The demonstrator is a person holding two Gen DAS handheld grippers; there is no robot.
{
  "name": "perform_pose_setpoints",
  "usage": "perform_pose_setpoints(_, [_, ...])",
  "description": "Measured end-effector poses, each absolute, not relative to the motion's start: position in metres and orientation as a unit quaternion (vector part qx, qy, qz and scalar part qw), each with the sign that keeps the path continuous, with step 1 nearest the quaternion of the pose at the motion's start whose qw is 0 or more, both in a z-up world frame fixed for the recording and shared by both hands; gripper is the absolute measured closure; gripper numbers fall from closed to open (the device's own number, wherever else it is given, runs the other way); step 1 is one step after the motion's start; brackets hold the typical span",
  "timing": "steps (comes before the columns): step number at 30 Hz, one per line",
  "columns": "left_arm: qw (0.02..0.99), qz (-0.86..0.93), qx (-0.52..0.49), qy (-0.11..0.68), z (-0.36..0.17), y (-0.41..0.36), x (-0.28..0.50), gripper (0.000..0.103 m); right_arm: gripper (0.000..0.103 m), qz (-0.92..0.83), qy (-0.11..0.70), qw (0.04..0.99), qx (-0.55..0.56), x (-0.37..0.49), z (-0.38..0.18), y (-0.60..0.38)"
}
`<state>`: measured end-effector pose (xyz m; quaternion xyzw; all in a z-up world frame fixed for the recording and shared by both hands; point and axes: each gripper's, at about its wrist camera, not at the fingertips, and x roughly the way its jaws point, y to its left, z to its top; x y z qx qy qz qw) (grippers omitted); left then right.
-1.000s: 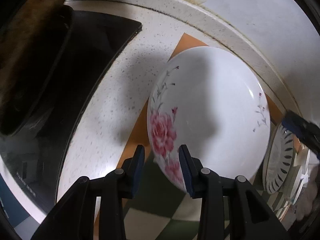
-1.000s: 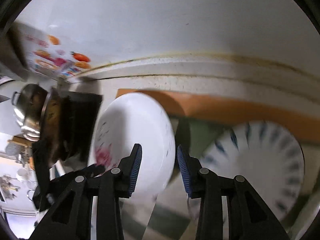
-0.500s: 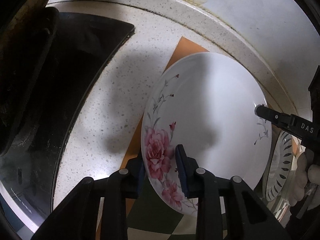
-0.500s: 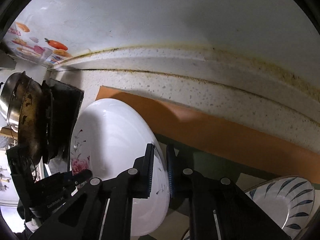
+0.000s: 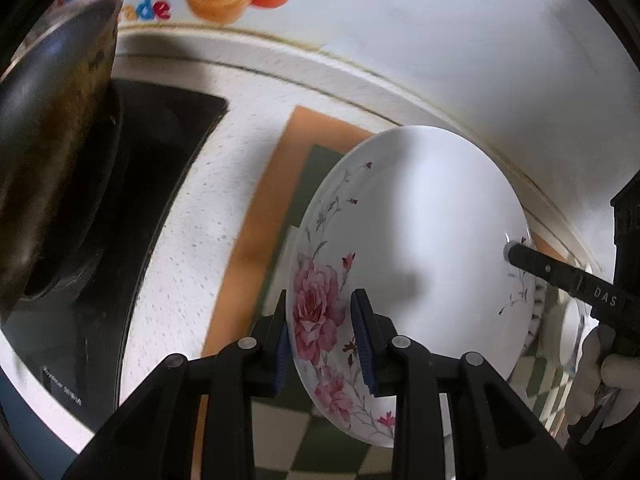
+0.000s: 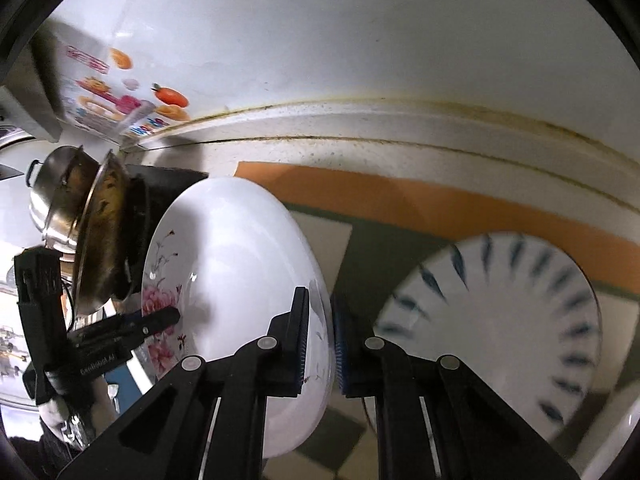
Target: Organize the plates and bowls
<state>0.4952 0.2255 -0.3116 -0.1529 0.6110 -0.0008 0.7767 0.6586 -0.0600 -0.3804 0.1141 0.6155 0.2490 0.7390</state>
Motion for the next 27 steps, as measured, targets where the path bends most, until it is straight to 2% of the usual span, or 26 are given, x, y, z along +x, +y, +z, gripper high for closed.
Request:
perform_pose_setpoints(8, [0.782, -0.048, -0.101, 0.613, -0.283, 0.150, 0.461, 0.077, 0.089, 0.218, 0.608, 0.749, 0.146, 0.581, -0.351, -0.130])
perform_pose_setpoints(13, [0.773, -0.081, -0.073, 0.625, -0.291, 0.104, 0.434, 0.077, 0.089, 0.185, 0.610, 0.750, 0.174, 0.527, -0.348, -0.181])
perform_pose_setpoints(20, [0.740, -0.120, -0.050, 0.660, -0.323, 0.046, 0.402, 0.077, 0.089, 0.134, 0.625, 0.742, 0.203, 0.451, -0.372, -0.248])
perform_pose_setpoints(27, [0.715, -0.132, -0.024, 0.686, -0.354, 0.011, 0.395, 0.077, 0.089, 0.103, 0.645, 0.724, 0.221, 0.412, -0.408, -0.284])
